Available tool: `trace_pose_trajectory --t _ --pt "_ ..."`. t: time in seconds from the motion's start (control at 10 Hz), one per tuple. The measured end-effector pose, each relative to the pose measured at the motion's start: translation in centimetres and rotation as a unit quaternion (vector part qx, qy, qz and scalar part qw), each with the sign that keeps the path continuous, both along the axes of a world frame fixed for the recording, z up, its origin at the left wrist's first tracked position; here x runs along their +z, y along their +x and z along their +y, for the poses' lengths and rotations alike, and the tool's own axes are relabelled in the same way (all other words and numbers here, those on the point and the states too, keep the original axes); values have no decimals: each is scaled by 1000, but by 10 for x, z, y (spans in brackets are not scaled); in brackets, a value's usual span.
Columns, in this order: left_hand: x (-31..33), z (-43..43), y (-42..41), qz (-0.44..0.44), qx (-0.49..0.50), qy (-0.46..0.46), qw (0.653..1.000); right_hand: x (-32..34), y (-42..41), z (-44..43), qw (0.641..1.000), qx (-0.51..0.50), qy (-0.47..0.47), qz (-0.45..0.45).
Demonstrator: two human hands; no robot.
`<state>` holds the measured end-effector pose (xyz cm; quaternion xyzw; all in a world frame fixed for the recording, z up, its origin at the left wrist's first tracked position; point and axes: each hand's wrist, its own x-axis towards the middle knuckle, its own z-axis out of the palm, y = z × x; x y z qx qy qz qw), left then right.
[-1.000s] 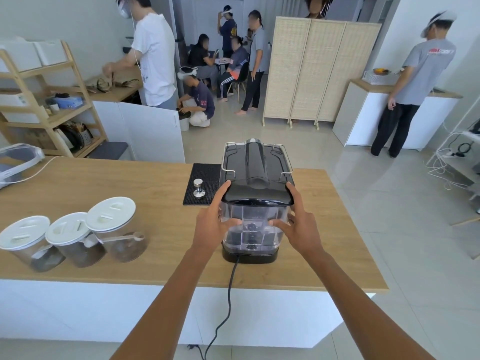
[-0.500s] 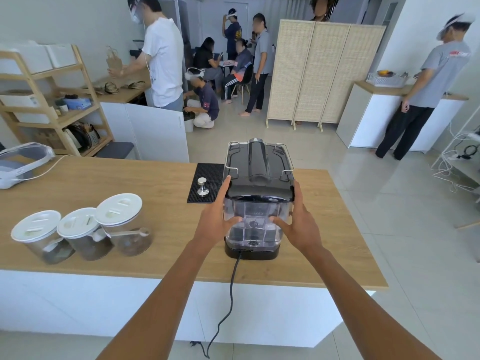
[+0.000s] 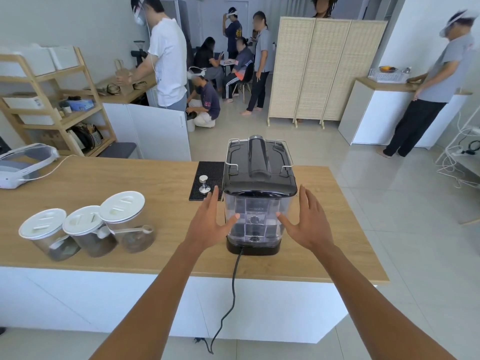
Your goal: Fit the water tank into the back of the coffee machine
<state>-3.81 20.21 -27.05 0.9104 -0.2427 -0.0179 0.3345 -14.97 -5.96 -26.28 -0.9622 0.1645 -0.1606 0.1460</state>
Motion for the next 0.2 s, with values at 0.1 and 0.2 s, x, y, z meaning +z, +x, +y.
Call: trace_pose_trajectory --t 0.1,0.2 --pt "-5 6 -13 5 -13 10 1000 -14 -12 -2 999 -15 -7 46" --pt "-26 14 -23 15 -29 42 999 -34 -23 -2 996 -21 5 83"
